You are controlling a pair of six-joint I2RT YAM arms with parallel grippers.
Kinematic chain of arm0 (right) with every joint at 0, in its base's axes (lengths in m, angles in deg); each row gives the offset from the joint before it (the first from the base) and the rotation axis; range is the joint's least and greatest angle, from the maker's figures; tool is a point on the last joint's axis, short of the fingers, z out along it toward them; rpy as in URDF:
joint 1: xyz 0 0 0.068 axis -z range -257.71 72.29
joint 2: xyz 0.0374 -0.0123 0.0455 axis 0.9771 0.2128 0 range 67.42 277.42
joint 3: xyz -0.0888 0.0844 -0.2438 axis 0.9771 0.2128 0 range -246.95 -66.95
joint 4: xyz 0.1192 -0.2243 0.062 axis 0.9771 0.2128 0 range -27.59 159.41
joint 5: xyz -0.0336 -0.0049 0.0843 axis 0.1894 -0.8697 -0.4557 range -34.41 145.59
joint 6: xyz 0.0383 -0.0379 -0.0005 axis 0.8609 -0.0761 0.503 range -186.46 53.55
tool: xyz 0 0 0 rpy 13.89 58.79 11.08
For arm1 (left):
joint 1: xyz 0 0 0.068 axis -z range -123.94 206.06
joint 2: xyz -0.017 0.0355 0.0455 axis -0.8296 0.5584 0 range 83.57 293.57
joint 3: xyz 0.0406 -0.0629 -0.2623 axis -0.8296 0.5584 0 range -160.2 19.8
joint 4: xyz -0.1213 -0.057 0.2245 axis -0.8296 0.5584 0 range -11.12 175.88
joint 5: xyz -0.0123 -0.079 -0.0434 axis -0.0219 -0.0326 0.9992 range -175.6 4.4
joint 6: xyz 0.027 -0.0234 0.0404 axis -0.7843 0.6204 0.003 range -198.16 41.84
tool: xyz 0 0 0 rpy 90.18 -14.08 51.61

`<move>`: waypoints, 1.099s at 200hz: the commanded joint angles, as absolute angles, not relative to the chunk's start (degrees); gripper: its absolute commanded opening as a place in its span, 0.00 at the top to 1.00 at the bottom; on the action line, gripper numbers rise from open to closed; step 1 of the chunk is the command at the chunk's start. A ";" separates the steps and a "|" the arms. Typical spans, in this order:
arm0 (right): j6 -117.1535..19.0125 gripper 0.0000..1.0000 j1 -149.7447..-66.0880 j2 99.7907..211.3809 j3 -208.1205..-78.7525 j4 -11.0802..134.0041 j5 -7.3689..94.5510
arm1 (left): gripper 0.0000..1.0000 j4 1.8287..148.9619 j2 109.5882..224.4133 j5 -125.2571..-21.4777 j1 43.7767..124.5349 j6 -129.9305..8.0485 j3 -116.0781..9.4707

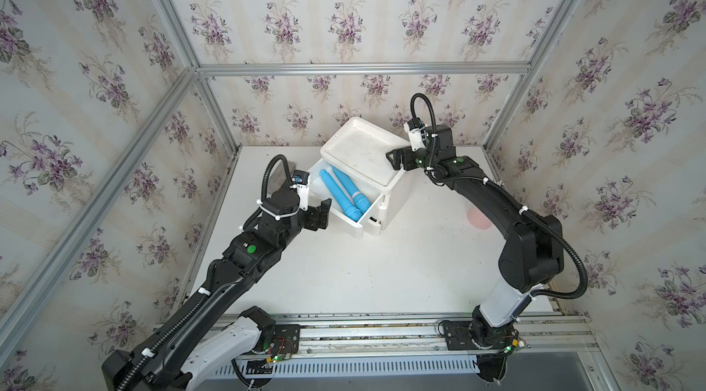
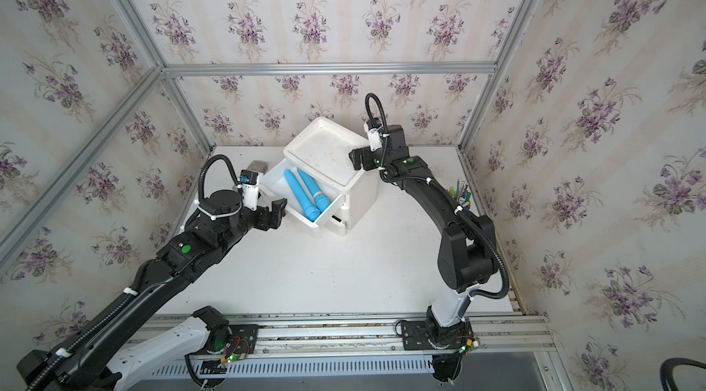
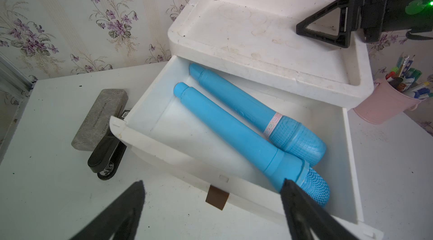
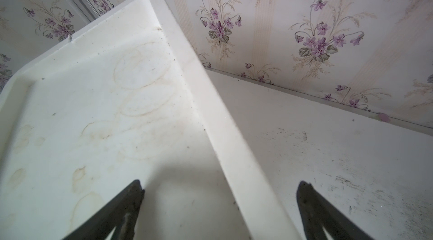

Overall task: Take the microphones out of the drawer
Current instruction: Open the drawer in the storage box, then pick up the microphone from the drawer.

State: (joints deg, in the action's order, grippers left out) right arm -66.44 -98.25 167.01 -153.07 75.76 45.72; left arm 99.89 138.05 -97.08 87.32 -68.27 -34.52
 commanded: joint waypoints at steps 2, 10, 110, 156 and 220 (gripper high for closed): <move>-68.60 0.00 -98.19 167.71 -152.73 83.51 48.27 | 0.01 103.62 141.51 -97.44 87.12 -68.18 -38.34; -68.72 0.00 -98.19 167.68 -152.73 83.54 48.39 | 0.01 104.84 143.25 -97.55 87.17 -67.99 -40.16; -69.18 0.00 -98.19 167.20 -152.90 84.52 48.12 | 0.01 117.69 156.49 -98.10 86.89 -57.97 -57.62; -68.94 0.00 -98.19 167.35 -153.06 84.53 47.64 | 0.01 120.97 159.26 -92.41 85.73 -50.83 -60.94; -69.09 0.00 -98.19 167.27 -153.17 84.60 47.33 | 0.01 126.55 167.50 -88.17 85.09 -49.35 -68.06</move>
